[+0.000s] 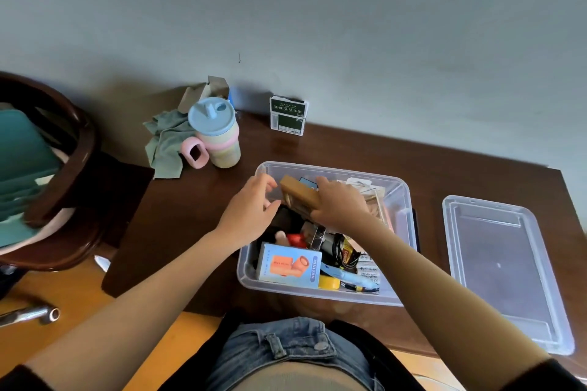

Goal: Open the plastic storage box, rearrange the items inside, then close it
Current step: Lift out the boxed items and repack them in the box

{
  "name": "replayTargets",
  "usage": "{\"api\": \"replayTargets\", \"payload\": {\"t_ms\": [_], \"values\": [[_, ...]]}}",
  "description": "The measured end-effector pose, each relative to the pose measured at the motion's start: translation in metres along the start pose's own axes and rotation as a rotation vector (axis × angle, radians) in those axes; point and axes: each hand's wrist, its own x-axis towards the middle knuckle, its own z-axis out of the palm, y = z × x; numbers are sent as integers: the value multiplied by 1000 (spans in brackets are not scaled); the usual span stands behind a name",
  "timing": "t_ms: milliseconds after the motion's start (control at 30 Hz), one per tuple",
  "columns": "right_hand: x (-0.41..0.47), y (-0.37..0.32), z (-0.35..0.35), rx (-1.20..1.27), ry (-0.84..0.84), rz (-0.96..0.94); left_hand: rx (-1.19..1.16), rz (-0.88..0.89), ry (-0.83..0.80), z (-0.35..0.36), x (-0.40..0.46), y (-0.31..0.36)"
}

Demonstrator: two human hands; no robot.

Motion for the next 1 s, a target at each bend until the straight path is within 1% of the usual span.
{"api": "replayTargets", "payload": {"t_ms": [133, 233, 333, 400, 467, 533, 667, 767, 833, 900, 1000], "values": [[3, 12, -3, 15, 5, -36, 270, 94, -201, 1, -16, 8], [6, 19, -5, 52, 13, -73, 434, 125, -367, 9, -21, 12], [5, 25, -1, 39, 65, -106, 480, 70, -507, 19, -23, 16], [4, 27, 4, -9, 92, -127, 529, 7, -658, 27, -24, 18], [5, 27, 6, -43, 59, -142, 593, -8, -783, 32, -22, 20], [7, 25, 5, 1, 21, -154, 596, 3, -834, 33, -17, 22], [9, 24, 3, 66, 30, -170, 482, -9, -845, 28, -4, 23], [5, 27, 4, 114, 74, -145, 498, 48, -777, 26, -1, 25], [0, 31, 4, 149, 137, -139, 477, 78, -727, 28, -5, 24], [-8, 35, 1, 198, 220, -144, 362, 43, -666, 26, -10, 21], [-20, 44, -9, 312, 332, -142, 118, -65, -507, 14, -11, 21]]}}
